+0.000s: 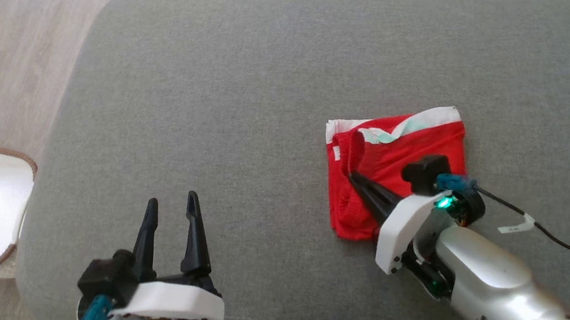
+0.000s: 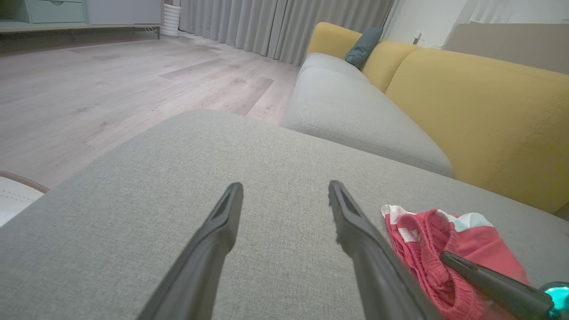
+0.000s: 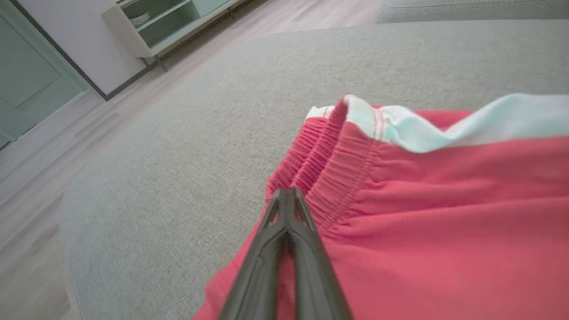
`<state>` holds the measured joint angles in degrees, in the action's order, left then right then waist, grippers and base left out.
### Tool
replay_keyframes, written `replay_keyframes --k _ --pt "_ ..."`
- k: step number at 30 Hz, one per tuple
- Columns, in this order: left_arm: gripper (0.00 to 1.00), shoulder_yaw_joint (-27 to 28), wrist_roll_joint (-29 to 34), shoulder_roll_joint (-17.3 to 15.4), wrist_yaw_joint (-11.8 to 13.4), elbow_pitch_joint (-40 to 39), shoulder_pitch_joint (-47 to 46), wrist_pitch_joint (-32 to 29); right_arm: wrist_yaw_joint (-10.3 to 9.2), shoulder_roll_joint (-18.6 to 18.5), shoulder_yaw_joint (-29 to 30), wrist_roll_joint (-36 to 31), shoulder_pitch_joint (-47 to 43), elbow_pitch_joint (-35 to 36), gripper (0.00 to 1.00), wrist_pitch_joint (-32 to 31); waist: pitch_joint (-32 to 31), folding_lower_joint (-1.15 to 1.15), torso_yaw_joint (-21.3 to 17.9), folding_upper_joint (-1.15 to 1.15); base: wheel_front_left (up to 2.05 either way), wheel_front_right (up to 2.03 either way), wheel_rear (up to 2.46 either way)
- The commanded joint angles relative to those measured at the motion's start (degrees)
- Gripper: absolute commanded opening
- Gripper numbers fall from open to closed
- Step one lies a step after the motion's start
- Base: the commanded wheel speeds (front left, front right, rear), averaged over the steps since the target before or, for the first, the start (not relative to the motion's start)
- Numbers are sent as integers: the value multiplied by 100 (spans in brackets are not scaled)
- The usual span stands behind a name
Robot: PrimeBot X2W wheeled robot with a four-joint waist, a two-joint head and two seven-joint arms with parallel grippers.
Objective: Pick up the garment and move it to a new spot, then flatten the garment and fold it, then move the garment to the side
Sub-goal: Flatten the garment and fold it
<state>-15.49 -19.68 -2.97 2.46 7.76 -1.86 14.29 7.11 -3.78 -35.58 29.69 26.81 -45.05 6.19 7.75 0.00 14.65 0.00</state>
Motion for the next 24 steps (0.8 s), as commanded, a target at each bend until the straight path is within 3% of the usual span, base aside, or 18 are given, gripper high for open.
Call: replay_keyframes --k 1,8,12,17,18,19,20,24 --pt "100 221 20 9 -12 -169 -216 71 37 90 -154 20 166 71 0 112 -3 0 22 0 0 0 0" --pt "100 258 33 9 1 -158 -154 71 37 90 -473 158 279 -160 0 379 -85 0 -50 0 0 0 0" --pt "100 265 81 -2 -24 -162 -144 71 37 90 -435 184 366 49 2 695 -193 0 -218 0 0 0 0" --pt "100 291 145 -18 -45 -199 -219 71 37 90 74 9 366 553 46 865 -364 0 -518 0 0 0 0" --pt "100 294 155 -19 -51 -200 -238 71 37 90 250 -77 336 694 75 872 -400 0 -584 0 0 0 0" --pt "100 299 162 -19 -56 -207 -261 71 37 90 472 -202 293 885 96 875 -432 0 -648 0 0 0 0" --pt "100 308 170 -18 -56 -211 -286 71 37 90 719 -332 216 1099 100 877 -467 0 -713 0 0 0 0" --pt "100 341 183 -13 -37 -194 -351 71 37 90 1557 -876 -253 1837 100 879 -604 0 -943 0 0 0 0"
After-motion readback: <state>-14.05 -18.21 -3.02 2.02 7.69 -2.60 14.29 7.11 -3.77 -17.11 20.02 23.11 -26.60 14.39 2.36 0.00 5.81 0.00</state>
